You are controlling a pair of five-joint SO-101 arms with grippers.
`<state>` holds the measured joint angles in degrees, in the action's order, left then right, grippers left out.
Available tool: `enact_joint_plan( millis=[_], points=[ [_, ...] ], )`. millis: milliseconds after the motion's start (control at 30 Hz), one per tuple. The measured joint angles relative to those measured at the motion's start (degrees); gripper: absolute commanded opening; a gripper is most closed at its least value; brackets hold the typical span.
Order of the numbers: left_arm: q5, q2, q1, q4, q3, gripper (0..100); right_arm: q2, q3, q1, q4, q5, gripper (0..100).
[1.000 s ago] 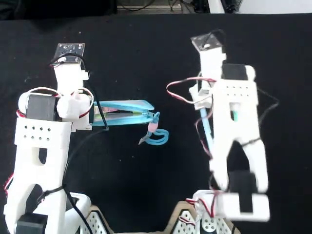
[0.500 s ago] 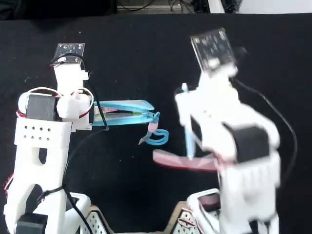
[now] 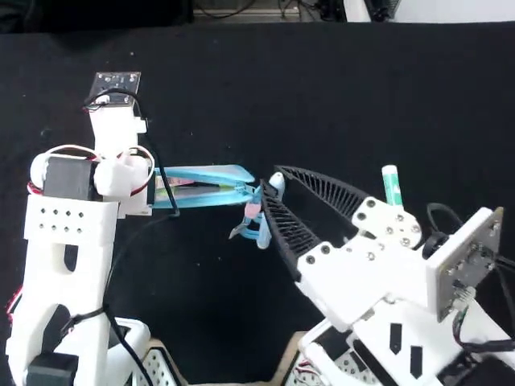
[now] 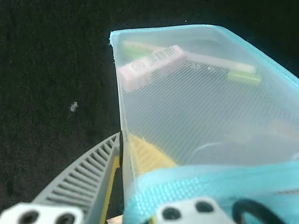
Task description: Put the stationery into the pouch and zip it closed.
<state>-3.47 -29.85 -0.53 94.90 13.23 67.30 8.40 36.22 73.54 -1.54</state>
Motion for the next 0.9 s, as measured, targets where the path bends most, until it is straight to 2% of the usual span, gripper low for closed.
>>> enact_joint_plan(
  millis=[300, 567, 767, 900],
  points=[
    [0.0, 0.0, 0.0, 0.0, 0.0, 3, 2.4, 9.4, 0.7, -15.6, 0.0, 1.1],
    [0.0, 0.0, 0.0, 0.0, 0.0, 3, 2.3, 19.6, 5.5, -27.1, 0.0, 1.1],
    [0.0, 0.0, 0.0, 0.0, 0.0, 3, 1.6, 28.7, 5.5, -37.9, 0.1, 1.1],
    [0.0, 0.0, 0.0, 0.0, 0.0, 3, 2.2, 29.3, 5.5, -42.7, 0.1, 1.1]
  ],
)
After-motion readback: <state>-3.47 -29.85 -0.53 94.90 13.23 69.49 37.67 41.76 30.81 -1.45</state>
